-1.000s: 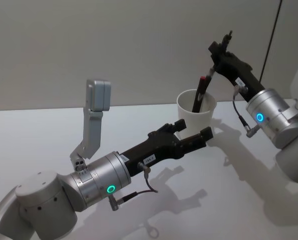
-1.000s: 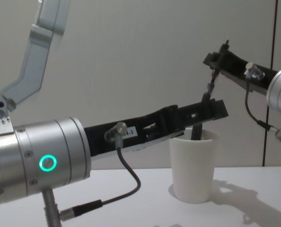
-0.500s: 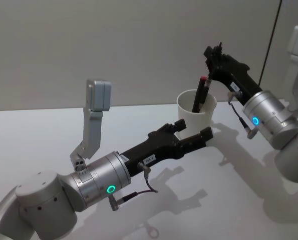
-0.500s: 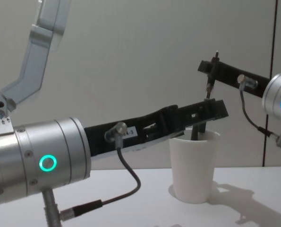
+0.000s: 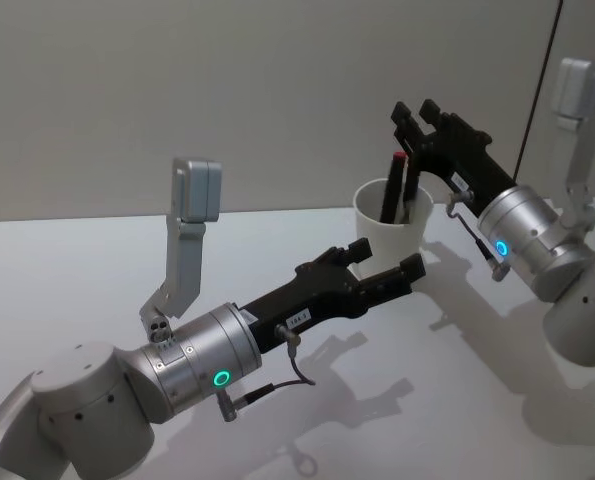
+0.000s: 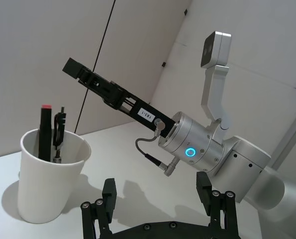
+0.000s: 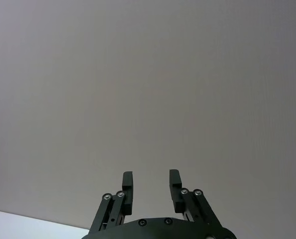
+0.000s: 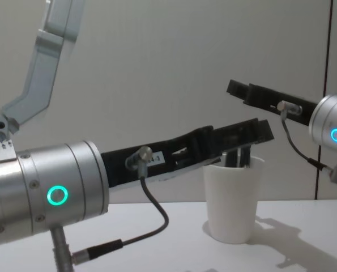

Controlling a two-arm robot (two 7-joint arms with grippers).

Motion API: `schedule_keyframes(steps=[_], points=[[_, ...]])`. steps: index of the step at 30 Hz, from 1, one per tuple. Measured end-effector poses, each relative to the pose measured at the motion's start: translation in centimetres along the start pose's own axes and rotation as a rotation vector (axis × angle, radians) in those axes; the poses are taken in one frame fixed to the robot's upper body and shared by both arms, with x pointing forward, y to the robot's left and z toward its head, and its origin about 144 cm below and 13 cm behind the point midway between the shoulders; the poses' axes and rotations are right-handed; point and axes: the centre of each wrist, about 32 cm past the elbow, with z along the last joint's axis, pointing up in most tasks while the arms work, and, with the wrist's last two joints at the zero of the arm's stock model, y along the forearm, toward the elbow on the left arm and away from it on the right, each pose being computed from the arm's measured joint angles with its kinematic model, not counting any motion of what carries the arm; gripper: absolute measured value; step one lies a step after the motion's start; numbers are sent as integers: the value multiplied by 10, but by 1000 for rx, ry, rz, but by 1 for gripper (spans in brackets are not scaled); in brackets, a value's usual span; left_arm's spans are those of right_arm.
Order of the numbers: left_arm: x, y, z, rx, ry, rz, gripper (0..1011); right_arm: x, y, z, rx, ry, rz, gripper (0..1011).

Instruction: Place the pen into the pen holder.

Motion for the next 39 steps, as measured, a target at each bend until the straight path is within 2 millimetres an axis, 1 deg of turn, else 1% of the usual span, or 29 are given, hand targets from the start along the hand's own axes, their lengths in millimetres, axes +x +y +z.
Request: schedule_keyframes(steps=[1,2,3,4,7,9,10,11,16,17,19,21,31,39], points=[[0,0,0,0,0,0,1001,0,0,0,-1,-3,0,426],[0,0,0,0,0,0,1001,0,0,0,-2,-9,0,485],[0,0,0,0,0,0,1001,0,0,-1,-3,-11,0,495],[0,0,0,0,0,0,1001,0,0,-1,-4,-16,-1,542],[0,0,0,0,0,0,1001,0,1,-1,-6,-21,0,623],[0,0,0,0,0,0,1001,0,1,-1,-7,-27,-1,719],[0,0,0,0,0,0,1001,0,1,-2,-8,-28,-1,740],[0,0,0,0,0,0,1001,0,1,-2,-8,-28,-1,740],[0,0,0,0,0,0,1001,-1,1,-2,-9,-36,-1,905],[0,0,0,0,0,0,1001,-1,1,-2,-9,-36,-1,905],[0,0,0,0,0,0,1001,-1,1,-2,-10,-38,-1,982],[0,0,0,0,0,0,1001,-1,1,-2,-10,-38,-1,1002],[0,0,0,0,0,0,1001,-1,-3,4,3,-38,-13,1002],[0,0,0,0,0,0,1001,2,-16,12,14,-49,-50,1002]])
